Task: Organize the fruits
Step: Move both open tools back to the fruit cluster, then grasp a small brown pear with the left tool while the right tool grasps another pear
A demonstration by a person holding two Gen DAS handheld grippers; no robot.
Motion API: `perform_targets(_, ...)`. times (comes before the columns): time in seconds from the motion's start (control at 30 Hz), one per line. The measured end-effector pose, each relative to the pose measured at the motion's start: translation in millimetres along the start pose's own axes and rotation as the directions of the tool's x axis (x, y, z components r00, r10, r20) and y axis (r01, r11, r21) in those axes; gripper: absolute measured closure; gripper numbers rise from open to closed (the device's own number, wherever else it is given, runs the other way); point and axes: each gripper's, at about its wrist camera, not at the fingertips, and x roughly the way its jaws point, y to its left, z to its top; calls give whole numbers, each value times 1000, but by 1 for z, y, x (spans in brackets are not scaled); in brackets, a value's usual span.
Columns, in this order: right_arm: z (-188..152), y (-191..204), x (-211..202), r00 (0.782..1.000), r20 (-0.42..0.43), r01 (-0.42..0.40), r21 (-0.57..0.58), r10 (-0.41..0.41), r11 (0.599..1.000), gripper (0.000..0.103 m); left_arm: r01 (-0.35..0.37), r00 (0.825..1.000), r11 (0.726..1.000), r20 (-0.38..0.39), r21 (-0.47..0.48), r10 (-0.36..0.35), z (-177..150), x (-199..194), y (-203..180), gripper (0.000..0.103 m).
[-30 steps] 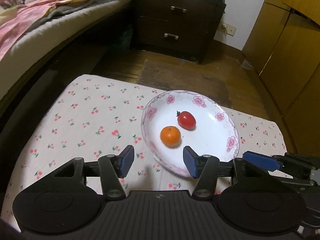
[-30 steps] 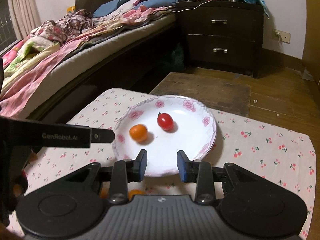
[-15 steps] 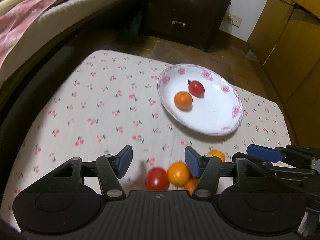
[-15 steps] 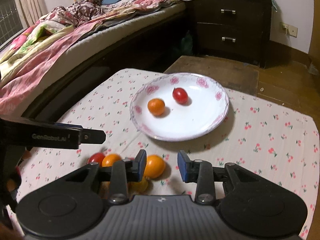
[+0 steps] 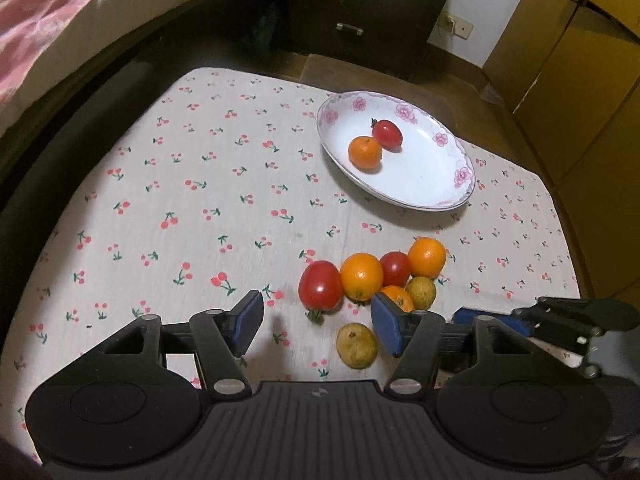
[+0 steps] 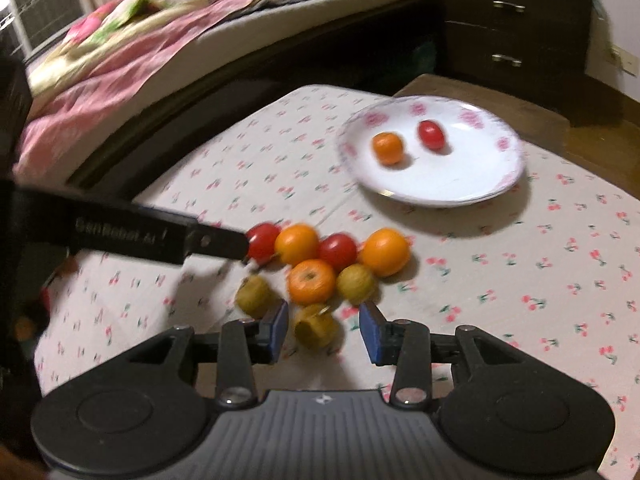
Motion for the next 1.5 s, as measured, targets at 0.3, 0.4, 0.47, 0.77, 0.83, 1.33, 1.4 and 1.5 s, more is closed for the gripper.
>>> perform_targets(0.3, -6, 6, 19, 999, -25, 26, -36, -27, 999, 58, 30, 999, 999, -22, 24, -29, -6, 3, -7, 35)
perform_targets(0.4, -6, 6, 18, 999, -23, 31, -51, -33, 998, 62, 34, 999, 999, -39, 40, -33, -10, 6, -11, 35)
perform_targets(0.47, -6, 6, 16, 999, -25, 26, -56, -27, 998, 68, 36, 998, 998, -50, 48, -34, -13, 9, -14, 35)
perform_targets(0.77, -8, 3, 7, 1000, -15, 21, -66, -23, 998, 69, 7, 998, 996, -70, 87, -1, -20, 21, -22, 35)
perform_targets(0.83, -8, 0, 5, 1000, -13, 24, -62, -25, 998, 69, 3, 998, 996, -67, 87, 2, -20, 23, -23, 35)
perform_targets(1.33, -13, -19, -2, 998, -15, 58, -18, -58, 998, 69, -52, 997, 990, -53, 129, 59, -24, 31, -33, 55)
perform_targets(1.4, -12, -21, -3, 998, -12, 60, -9, -60, 998, 69, -47, 997, 989, -55, 140, 56, -26, 30, -35, 59)
perform_targets(1.5, -11, -23, -4, 998, -7, 63, 0, -63, 998, 69, -36, 997, 990, -59, 139, 44, -27, 29, -35, 67)
